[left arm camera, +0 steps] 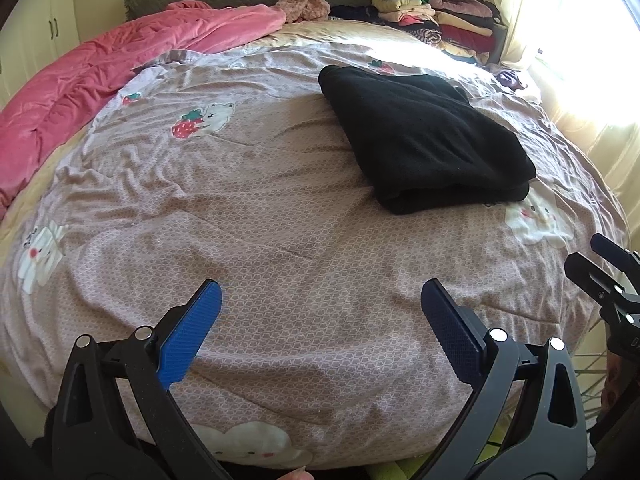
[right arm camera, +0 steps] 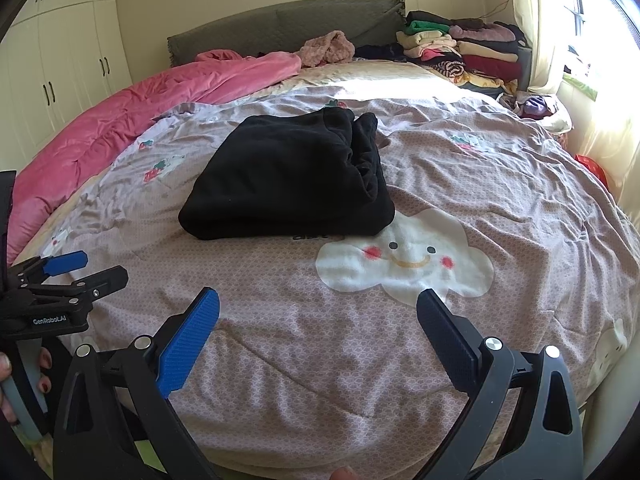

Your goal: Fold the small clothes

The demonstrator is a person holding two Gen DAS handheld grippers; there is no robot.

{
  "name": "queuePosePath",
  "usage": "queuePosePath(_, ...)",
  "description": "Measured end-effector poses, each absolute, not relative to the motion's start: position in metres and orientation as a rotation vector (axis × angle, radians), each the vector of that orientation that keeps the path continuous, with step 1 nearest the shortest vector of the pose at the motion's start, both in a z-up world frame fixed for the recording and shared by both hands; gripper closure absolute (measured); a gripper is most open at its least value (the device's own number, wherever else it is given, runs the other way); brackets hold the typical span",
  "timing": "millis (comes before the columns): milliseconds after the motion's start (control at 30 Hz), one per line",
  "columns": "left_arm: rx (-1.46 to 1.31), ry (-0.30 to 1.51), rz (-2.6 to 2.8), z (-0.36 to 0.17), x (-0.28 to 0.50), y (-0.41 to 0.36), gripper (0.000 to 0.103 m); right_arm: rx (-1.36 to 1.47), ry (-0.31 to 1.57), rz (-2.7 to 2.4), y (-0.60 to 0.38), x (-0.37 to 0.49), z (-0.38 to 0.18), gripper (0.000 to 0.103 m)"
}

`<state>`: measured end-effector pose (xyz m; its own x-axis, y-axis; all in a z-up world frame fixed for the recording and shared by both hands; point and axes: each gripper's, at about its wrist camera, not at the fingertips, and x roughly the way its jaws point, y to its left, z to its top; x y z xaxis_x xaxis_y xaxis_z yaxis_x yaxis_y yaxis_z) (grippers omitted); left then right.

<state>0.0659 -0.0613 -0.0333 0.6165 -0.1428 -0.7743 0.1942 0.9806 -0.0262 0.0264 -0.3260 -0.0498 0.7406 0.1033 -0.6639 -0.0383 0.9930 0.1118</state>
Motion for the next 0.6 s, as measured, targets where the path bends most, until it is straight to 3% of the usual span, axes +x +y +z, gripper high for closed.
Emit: queuePosePath(600, 0.065, 0.903, -0.19, -0.0373, 0.0664, -0.0588, 0.009, 0.079, 0.729, 0.062, -0.3258, 0.026, -0.0483, 0.004)
